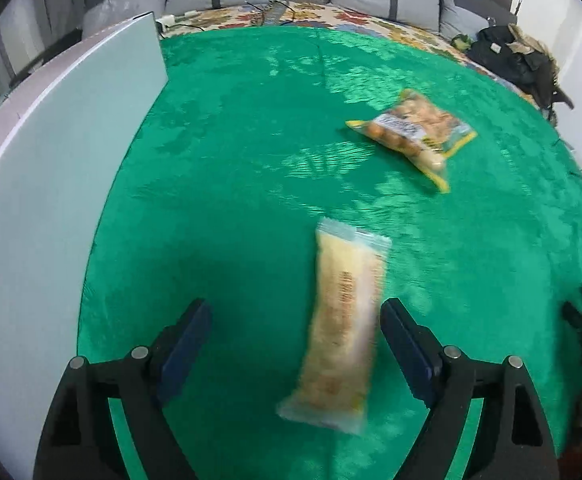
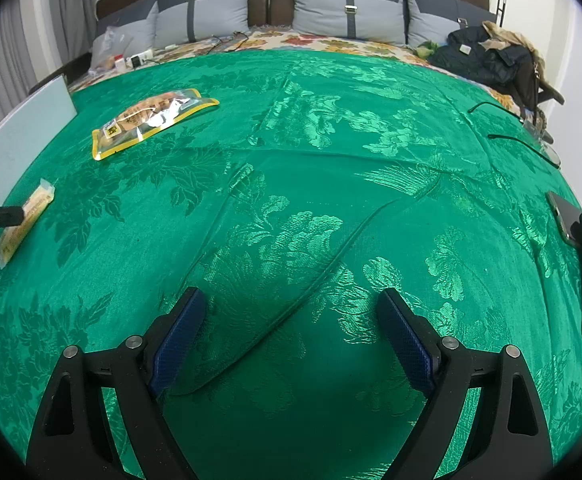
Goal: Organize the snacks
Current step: 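Move both open tools back over the remaining snacks on the bedspread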
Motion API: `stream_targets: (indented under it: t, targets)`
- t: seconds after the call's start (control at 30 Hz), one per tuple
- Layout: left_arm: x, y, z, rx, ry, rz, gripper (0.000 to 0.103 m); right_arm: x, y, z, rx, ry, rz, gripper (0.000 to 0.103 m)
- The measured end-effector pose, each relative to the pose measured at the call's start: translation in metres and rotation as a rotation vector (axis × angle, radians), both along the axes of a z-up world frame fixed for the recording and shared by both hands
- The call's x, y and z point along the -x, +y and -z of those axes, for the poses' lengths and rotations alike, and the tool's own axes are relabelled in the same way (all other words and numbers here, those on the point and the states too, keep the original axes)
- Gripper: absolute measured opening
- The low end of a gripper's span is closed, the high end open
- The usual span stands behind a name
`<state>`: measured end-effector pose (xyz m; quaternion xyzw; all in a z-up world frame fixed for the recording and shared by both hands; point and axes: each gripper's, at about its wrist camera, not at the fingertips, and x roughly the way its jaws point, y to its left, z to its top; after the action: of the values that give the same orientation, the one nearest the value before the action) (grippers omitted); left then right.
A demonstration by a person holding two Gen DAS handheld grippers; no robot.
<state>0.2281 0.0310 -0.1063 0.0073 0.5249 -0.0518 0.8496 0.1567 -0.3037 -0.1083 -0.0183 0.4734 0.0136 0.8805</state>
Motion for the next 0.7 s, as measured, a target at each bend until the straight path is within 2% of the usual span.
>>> stream_targets:
  t: [0.07, 0.13, 0.2, 0.37, 0.7]
  targets:
    - [-0.001, 0.001, 0.005, -0.050, -0.042, 0.009, 0.089, 0.000, 0.000, 0.000, 0.001, 0.000, 0.000, 0.091]
    - [-0.001, 0.003, 0.007, -0.062, -0.082, 0.024, 0.098, 0.000, 0.000, 0.000, 0.001, 0.000, 0.000, 0.091]
    - [0.001, 0.009, 0.010, -0.039, -0.108, 0.008, 0.103, 0.000, 0.000, 0.000, 0.001, 0.000, 0.000, 0.091]
    - [0.004, 0.010, 0.012, -0.036, -0.153, 0.002, 0.103, 0.000, 0.000, 0.000, 0.001, 0.000, 0.000, 0.091]
    - [0.004, 0.010, 0.013, -0.031, -0.153, 0.002, 0.103, 0.000, 0.001, 0.000, 0.007, 0.002, 0.002, 0.091]
